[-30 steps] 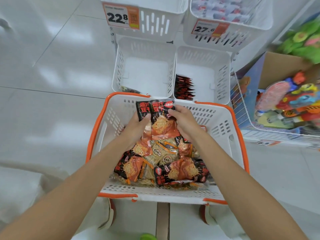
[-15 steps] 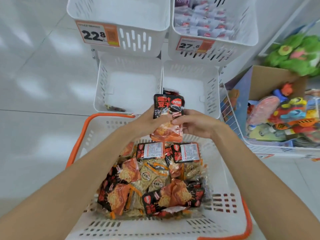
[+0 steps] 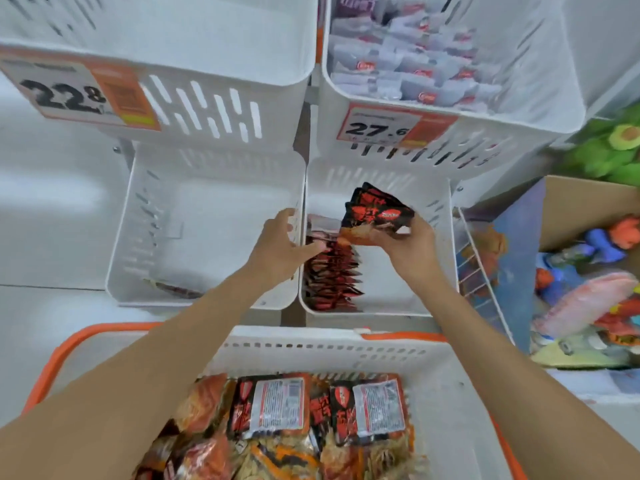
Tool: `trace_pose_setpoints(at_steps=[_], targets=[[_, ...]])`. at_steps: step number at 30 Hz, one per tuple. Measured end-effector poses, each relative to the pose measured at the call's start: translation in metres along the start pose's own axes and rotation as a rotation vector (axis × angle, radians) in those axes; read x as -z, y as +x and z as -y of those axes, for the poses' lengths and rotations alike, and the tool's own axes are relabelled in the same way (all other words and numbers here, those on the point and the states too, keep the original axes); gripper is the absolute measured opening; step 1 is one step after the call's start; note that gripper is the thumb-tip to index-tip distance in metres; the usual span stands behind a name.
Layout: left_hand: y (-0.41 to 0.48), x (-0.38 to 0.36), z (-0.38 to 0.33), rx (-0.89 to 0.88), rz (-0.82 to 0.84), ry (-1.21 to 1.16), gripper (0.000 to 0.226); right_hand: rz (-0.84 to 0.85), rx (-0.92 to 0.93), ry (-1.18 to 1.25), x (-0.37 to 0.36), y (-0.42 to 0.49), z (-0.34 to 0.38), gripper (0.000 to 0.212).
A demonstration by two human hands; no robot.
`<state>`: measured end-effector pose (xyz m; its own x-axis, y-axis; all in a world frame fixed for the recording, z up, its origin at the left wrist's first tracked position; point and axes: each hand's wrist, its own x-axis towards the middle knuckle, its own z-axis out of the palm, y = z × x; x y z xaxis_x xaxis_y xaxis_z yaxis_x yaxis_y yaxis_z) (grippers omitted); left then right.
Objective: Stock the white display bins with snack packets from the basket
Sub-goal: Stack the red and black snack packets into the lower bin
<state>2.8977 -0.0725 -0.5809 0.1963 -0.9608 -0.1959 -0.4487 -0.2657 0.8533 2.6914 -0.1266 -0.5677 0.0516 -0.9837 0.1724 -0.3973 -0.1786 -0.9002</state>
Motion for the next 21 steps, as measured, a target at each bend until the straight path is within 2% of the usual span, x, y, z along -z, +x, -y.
trace_pose_setpoints(at_steps=[2,4,9,11,14,16,18,21], targets=[[0.012,-0.008,0.007,-0.003,-0.020,-0.014,0.080,0.006,0.080,0.003,-0.015,0.019,-0.016,0.031],[0.019,-0.013,0.014,-0.016,-0.038,-0.026,0.076,0.044,0.081,0.017,-0.025,0.036,-0.029,0.030],[0.023,-0.019,0.026,-0.051,-0.052,-0.083,0.072,0.291,0.182,-0.124,-0.036,0.043,-0.061,0.043],[0.022,-0.018,0.026,-0.045,-0.049,-0.105,0.073,0.435,0.100,-0.188,-0.034,0.042,-0.060,0.058],[0.021,-0.015,0.025,-0.053,-0.030,-0.108,0.076,0.664,-0.192,-0.134,-0.018,0.050,-0.043,0.085],[0.021,-0.013,0.025,-0.053,-0.017,-0.118,0.077,0.792,-0.280,-0.105,-0.007,0.051,-0.034,0.094],[0.021,-0.012,0.025,-0.045,-0.003,-0.137,0.078,0.828,-0.271,-0.121,-0.007,0.051,-0.033,0.095],[0.020,-0.011,0.025,-0.040,0.001,-0.154,0.077,0.723,-0.153,-0.164,-0.023,0.052,-0.043,0.081]])
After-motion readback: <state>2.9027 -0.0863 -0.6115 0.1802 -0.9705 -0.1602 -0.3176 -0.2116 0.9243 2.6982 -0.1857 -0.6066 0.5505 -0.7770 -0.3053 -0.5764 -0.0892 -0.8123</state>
